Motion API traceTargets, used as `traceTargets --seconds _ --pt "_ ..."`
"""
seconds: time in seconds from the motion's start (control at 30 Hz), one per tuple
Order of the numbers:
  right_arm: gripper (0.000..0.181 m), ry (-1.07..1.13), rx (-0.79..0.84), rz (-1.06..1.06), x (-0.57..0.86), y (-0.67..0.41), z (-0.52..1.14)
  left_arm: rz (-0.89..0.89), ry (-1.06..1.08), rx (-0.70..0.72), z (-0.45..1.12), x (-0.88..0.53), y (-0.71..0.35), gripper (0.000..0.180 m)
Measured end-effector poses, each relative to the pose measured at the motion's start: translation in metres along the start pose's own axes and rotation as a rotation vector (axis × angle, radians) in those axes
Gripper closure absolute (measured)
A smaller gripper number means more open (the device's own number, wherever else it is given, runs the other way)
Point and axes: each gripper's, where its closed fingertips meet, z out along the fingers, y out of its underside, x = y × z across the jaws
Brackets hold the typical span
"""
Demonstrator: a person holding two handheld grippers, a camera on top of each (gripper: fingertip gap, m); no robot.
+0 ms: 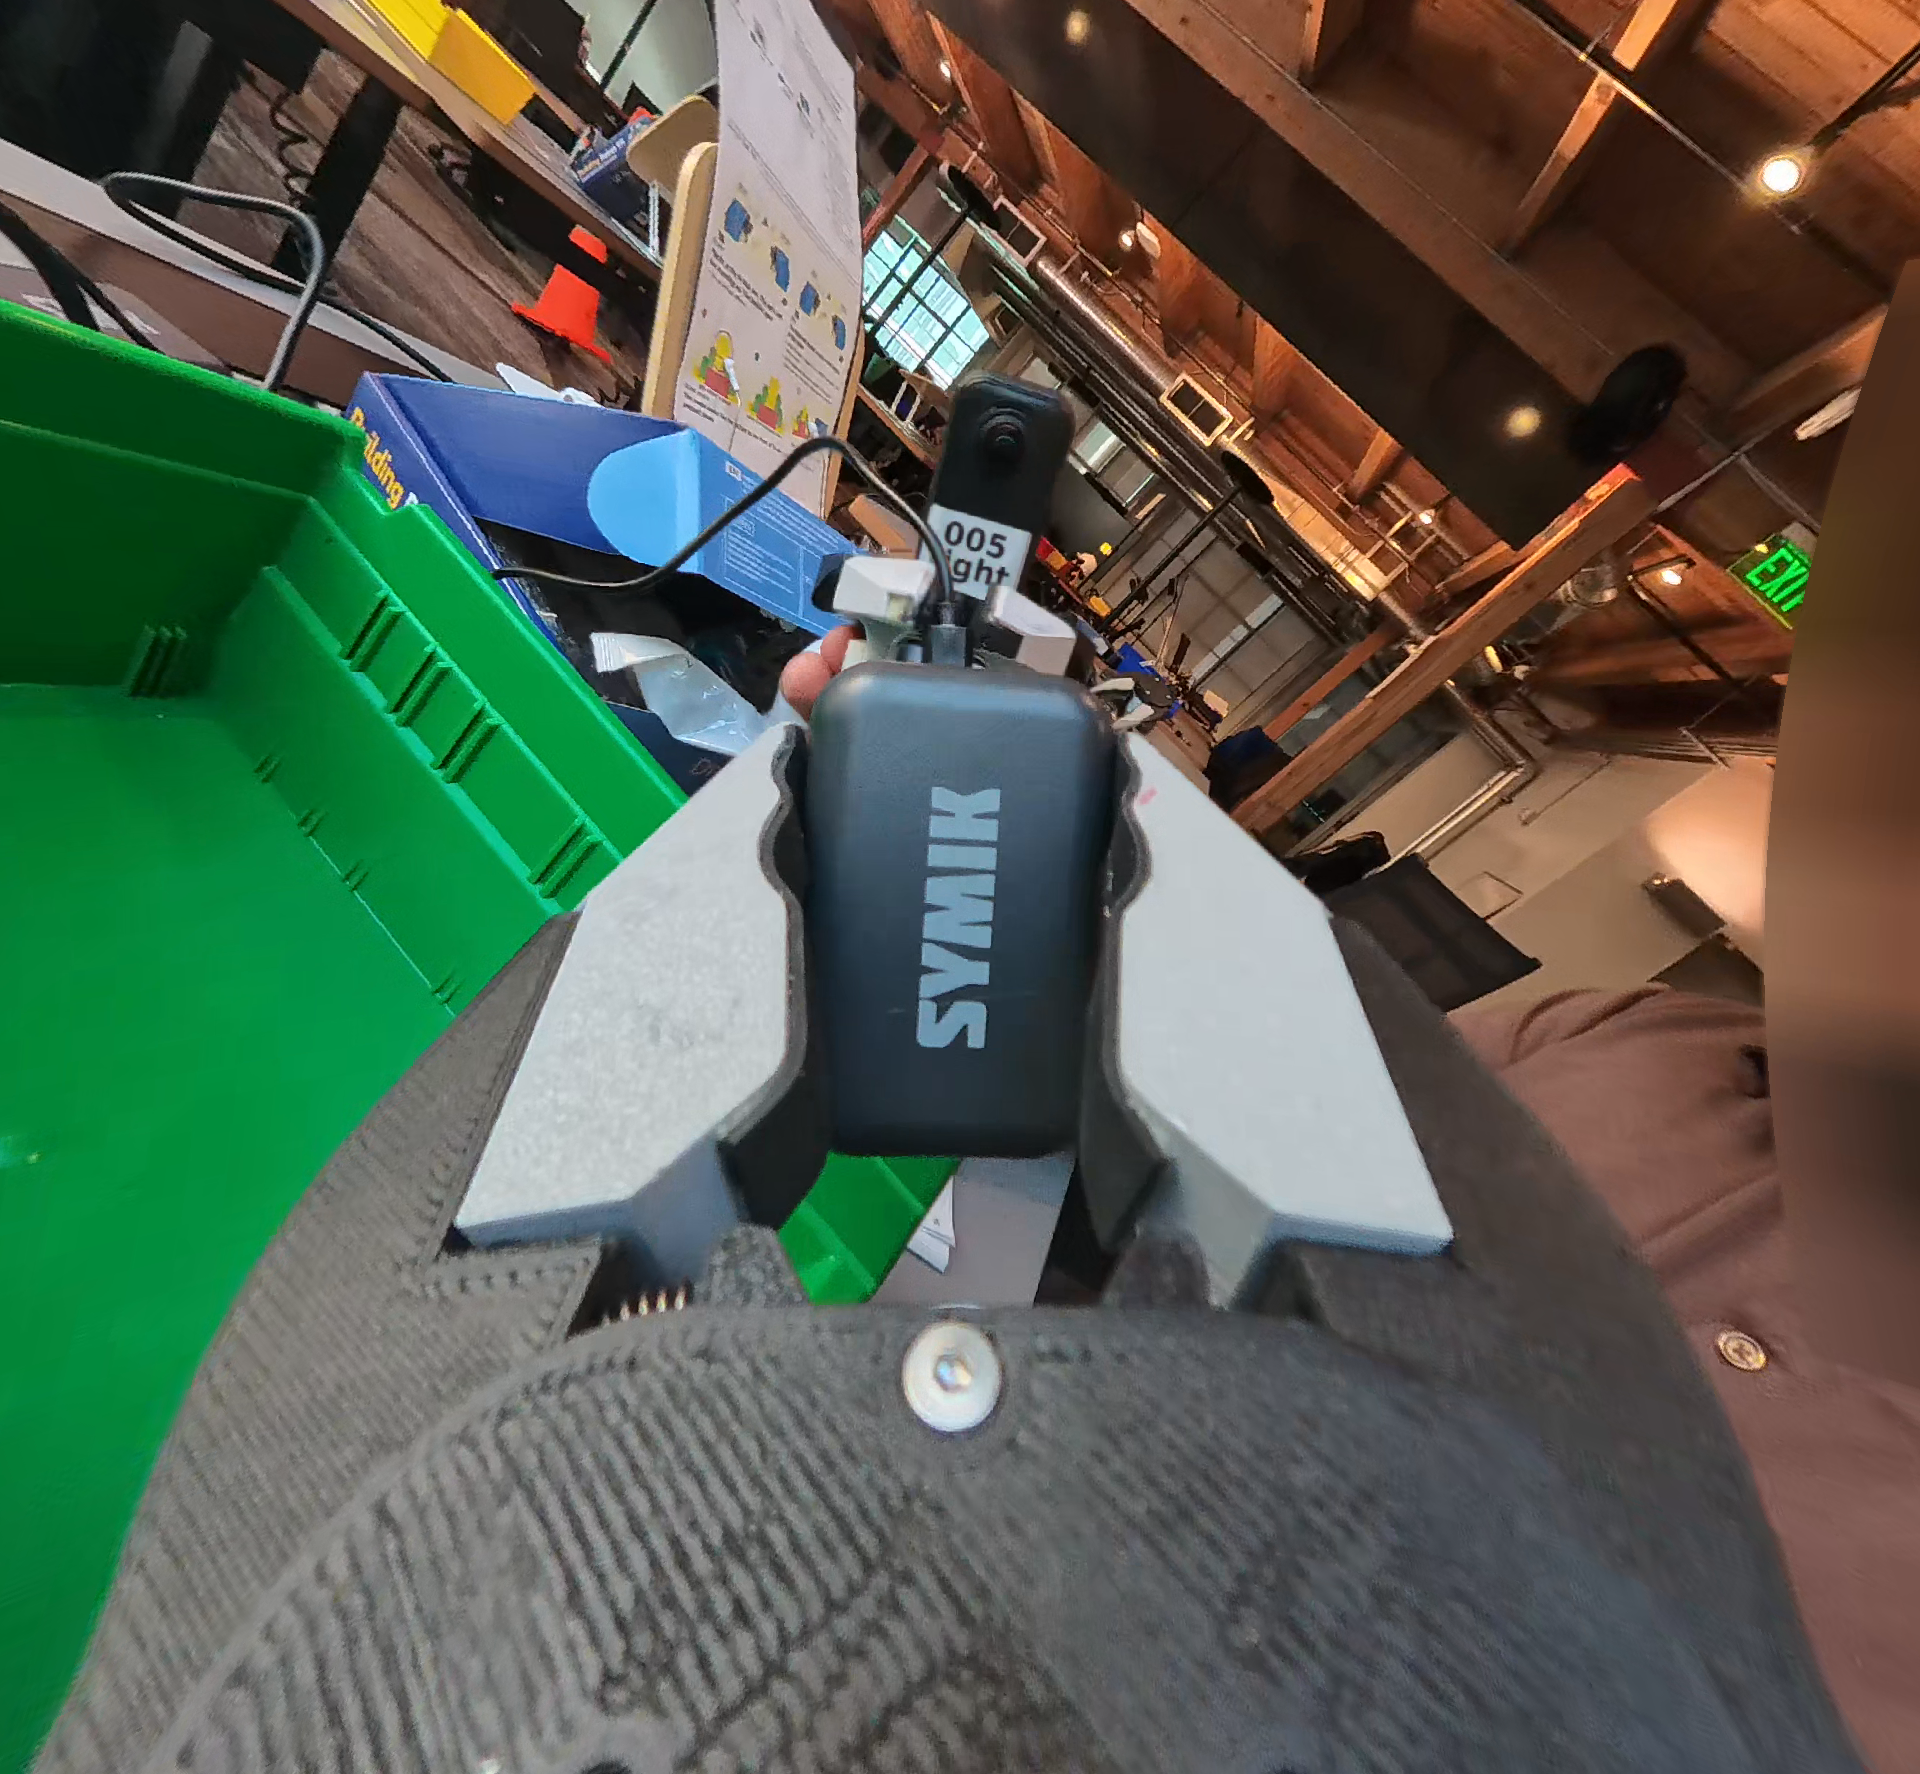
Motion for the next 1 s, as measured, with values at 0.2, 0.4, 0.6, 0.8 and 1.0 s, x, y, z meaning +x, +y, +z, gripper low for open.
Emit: traceTargets --seconds 0.2,0.4,0.6,0.8,1.0 --pt "0.167 -0.023 -0.017 0.021 0.0009 0.0065 -0.0012 -0.018 0.010 0.036 -0.0015 0.0012 -0.0050 0.123" --pt "0.174 -0.043 -0.017 0.050 -0.0002 0.0064 0.0022 -0.059 0.013 0.061 -0.0025 -0.0007 -0.0062 0.124" --pt "0.163 -0.045 -0.020 0.047 0.0025 0.0053 0.0009 0.014 -0.022 0.041 -0.0017 0.0017 -0.0046 0.123" --pt "0.159 -0.045 0.001 0.054 0.0031 0.0015 0.0003 -0.019 -0.004 0.070 -0.0002 0.0007 -0.0058 0.124" --pt "0.170 -0.072 -0.018 0.090 0.0004 0.0070 0.0050 -0.028 0.003 0.089 0.0022 -0.0024 -0.0031 0.124"
